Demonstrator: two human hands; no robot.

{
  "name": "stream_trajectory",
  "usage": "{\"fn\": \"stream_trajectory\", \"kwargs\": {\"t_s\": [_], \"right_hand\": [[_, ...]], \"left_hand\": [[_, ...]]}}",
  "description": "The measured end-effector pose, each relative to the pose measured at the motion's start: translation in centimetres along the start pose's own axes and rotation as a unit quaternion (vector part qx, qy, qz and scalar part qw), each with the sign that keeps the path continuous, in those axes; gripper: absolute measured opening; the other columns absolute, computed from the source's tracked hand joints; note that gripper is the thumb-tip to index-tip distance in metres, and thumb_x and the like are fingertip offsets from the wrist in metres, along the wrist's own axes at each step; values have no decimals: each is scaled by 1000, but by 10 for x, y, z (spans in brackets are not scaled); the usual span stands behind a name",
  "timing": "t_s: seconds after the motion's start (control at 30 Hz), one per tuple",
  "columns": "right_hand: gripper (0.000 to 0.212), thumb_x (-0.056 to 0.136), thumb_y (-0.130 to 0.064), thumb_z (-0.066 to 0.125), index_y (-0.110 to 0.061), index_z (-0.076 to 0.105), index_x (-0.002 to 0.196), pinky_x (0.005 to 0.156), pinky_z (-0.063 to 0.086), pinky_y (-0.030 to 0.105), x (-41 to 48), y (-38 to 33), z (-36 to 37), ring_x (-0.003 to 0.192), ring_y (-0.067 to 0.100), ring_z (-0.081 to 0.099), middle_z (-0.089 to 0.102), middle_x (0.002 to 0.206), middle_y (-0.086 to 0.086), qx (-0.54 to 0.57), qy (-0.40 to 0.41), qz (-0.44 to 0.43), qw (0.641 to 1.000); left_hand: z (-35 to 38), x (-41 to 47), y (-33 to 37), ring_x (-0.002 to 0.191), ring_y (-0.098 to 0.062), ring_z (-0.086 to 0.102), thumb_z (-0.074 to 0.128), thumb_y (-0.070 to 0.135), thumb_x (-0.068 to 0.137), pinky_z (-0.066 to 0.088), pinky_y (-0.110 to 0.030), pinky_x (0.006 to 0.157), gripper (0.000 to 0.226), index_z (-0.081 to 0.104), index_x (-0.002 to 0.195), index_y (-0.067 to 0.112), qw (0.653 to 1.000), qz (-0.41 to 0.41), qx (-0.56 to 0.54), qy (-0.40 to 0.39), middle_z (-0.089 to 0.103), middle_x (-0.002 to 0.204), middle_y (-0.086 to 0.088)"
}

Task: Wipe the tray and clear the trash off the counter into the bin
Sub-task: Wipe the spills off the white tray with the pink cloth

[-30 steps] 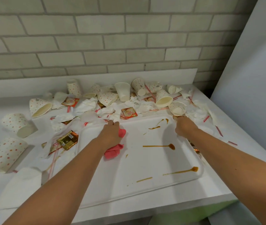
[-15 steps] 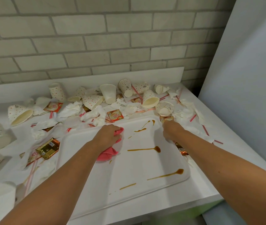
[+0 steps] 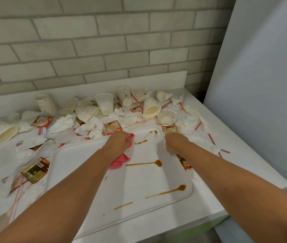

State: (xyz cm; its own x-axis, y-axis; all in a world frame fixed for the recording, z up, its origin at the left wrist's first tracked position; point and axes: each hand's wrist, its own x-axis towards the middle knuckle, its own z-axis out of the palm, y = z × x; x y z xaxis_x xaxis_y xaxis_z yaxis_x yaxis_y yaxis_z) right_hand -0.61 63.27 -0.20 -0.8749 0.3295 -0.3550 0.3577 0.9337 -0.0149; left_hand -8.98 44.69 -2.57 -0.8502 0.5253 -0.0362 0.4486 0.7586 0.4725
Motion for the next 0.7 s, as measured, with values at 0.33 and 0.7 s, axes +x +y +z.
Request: {"fn": "stream_trajectory", "kwargs": {"t_s": [0.33, 0.7], "right_hand": [[37, 92, -4, 48, -8, 46, 129, 88, 45, 32, 4, 3, 4, 116, 27, 54, 54, 128, 11, 3, -15, -4, 1000], [40, 91, -2, 46, -8, 43, 131, 87, 46, 33, 2, 2, 6, 114, 27, 55, 54, 126, 11, -23, 7, -14, 1000]], "left_hand": [[-14, 8, -8, 111, -10, 58, 53, 7, 92, 36, -2, 78, 35, 60, 125, 14, 998, 36, 14, -48, 62, 127, 0], [15, 31, 21, 127, -21, 46, 49, 13, 95, 35, -26, 106, 40, 51, 134, 20, 993, 72, 27, -89, 51, 139, -1]]}}
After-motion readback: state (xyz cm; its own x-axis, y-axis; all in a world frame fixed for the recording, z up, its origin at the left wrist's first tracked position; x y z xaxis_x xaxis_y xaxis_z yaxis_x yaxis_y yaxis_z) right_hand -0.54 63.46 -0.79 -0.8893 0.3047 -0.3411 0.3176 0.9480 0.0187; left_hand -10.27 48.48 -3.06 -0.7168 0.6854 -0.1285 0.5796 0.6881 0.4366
